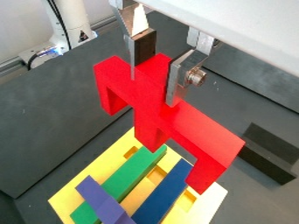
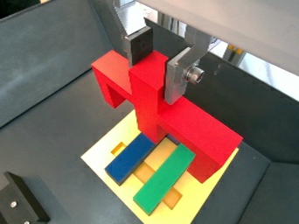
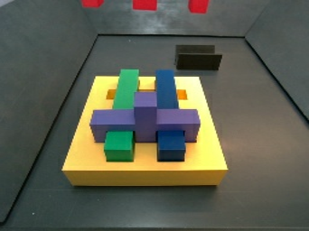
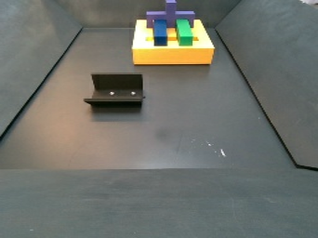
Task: Pick up the red object. Move up. Move to above the board. Insert the red object.
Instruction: Insert the red object.
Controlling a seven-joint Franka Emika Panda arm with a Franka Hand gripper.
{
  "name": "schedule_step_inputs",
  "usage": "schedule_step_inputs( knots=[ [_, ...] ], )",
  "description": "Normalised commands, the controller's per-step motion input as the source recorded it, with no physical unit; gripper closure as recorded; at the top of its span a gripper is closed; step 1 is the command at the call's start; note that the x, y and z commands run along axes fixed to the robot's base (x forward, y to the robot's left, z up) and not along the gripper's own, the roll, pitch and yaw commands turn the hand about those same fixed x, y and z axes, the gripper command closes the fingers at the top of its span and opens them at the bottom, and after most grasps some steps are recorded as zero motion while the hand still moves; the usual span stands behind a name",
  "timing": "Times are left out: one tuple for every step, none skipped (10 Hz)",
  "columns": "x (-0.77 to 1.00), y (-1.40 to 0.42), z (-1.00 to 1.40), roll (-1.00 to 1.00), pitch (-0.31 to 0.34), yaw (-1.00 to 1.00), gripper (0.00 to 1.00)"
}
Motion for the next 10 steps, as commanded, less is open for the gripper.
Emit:
schedule_step_inputs(
  knots=[
    [0.00,0.10,-0.41,0.20,0.000,0.00,1.00],
    [0.00,0.04,-0.34,0.41,0.000,0.00,1.00],
    [0.00,0.00,-0.38,0.45,0.000,0.01,1.00],
    [-0.01,0.00,-0.55,0.41,-0.021,0.03,1.00],
    [0.00,0.00,-0.69,0.26,-0.119,0.11,1.00],
    [0.00,0.00,-0.72,0.05,-0.171,0.12,1.00],
    [-0.05,0.01,-0.74,0.00,-0.201,0.10,1.00],
    [-0.09,0.02,-0.70,-0.09,-0.231,0.07,1.00],
    [0.00,0.00,-0.46,0.00,-0.184,0.05,1.00],
    [0.07,-0.02,-0.43,0.00,-0.191,0.06,1.00]
  ],
)
